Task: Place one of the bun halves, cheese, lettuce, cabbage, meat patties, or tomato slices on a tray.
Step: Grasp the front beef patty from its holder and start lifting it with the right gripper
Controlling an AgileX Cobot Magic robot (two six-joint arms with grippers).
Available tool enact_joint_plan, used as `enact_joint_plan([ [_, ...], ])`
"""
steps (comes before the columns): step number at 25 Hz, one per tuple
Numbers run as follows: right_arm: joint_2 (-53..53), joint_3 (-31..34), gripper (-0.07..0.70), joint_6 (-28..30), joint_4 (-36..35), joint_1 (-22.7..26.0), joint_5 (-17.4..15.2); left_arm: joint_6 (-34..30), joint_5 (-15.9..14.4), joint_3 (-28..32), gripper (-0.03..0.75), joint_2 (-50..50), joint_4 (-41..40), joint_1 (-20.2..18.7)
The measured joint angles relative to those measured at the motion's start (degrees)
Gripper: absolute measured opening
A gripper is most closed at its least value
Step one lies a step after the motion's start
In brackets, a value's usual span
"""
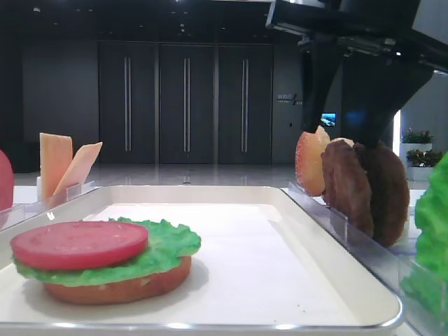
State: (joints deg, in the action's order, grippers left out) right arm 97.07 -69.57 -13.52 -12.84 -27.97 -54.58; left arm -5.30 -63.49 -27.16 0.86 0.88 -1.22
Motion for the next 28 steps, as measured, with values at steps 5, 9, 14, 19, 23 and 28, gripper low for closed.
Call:
enact_joint_plan([
  [5, -0.52, -0.72, 0.396, 0.0, 0.67, 0.0, -1.24, 0.0, 0.0, 0.0, 0.282, 0.0, 0.0, 0.0],
  [9, -0.58, -1.12, 0.396, -0.36, 0.85, 0.0, -1.31, 0.0, 0.0, 0.0, 0.282, 0.0, 0.0, 0.0],
  [14, -0.58, -1.12, 0.396, -0.68, 1.06, -0.09, -1.37, 0.0, 0.0, 0.0, 0.282, 0.0, 0.0, 0.0],
  [19, -0.22, -1.12, 0.396, -1.25, 1.08, -1.08, 0.04, 0.0, 0.0, 0.0, 0.282, 0.0, 0.0, 0.0],
  [23, 1.55, -1.12, 0.396, -1.54, 1.22, -1.15, 0.3, 0.0, 0.0, 0.0, 0.282, 0.0, 0.0, 0.0],
  [28, 2.19, -1.12, 0.396, -1.59, 1.82, -1.15, 0.74, 0.0, 0.0, 0.0, 0.282, 0.0, 0.0, 0.0],
])
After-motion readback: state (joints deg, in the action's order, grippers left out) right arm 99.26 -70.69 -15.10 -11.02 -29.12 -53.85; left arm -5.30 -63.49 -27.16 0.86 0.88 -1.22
